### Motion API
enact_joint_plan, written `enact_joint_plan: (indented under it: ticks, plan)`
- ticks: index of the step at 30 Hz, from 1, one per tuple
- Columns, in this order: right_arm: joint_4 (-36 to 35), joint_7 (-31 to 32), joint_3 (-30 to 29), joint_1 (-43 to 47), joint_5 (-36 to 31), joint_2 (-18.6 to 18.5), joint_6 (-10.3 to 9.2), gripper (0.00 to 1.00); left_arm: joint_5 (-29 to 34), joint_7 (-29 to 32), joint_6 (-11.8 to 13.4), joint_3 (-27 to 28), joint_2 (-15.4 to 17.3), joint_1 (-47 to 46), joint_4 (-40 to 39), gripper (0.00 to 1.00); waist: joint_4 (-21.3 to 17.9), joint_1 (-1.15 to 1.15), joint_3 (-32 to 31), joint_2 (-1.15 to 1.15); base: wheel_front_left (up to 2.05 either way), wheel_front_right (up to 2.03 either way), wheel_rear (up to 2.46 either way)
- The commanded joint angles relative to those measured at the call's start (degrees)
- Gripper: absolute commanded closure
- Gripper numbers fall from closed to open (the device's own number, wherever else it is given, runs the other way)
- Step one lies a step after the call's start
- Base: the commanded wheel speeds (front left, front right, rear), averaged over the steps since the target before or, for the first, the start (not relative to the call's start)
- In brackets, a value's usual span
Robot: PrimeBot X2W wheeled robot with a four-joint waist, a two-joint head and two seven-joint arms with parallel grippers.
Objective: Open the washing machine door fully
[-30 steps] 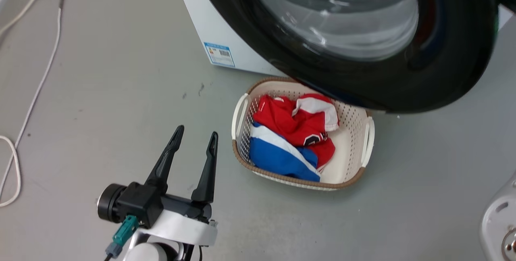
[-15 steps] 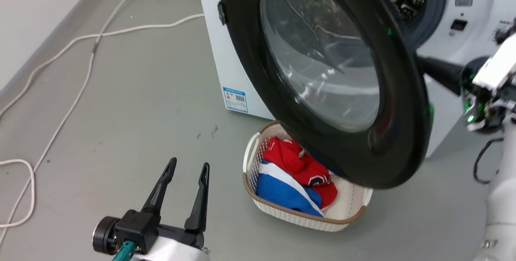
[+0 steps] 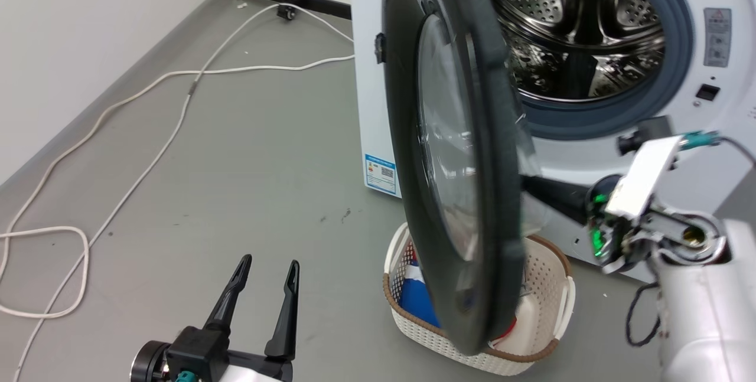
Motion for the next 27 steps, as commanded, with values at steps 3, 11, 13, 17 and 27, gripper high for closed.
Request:
enact_joint_plan:
  ticks: [3,11,13,17,27]
  plan:
    - [-1.0,-1.6,4.6,2.3,4.0,0.5,0.00,1.00,0.0,-0.2,-0.2,0.2,-0.1,0.5,0.1,0.00,1.2,0.01,-0.5,0.00,0.00,0.00,0.00]
    - [-1.8,-6.8,15.8,3.3,12.4,0.5,0.00,1.00,-0.1,-0.2,-0.2,0.4,-0.1,1.0,0.1,0.00,2.4,0.01,-0.4,0.00,0.00,0.00,0.00]
    - [-1.9,-7.9,17.8,3.2,13.1,0.5,0.00,1.00,-0.3,-0.2,-0.3,0.4,-0.1,1.0,0.2,0.00,2.4,0.01,-0.3,0.00,0.00,0.00,0.00]
    - [-1.6,-9.5,20.1,2.5,14.1,0.5,0.00,1.00,-0.5,-0.2,-0.3,0.3,-0.1,0.6,0.4,0.00,2.3,0.01,-0.1,0.00,0.00,0.00,0.00]
    - [-5.3,-16.0,19.7,2.8,7.0,-2.8,0.00,1.00,-0.8,-0.2,-0.1,1.6,-0.1,0.2,0.3,0.00,0.4,0.01,-0.4,0.00,0.00,0.00,0.00]
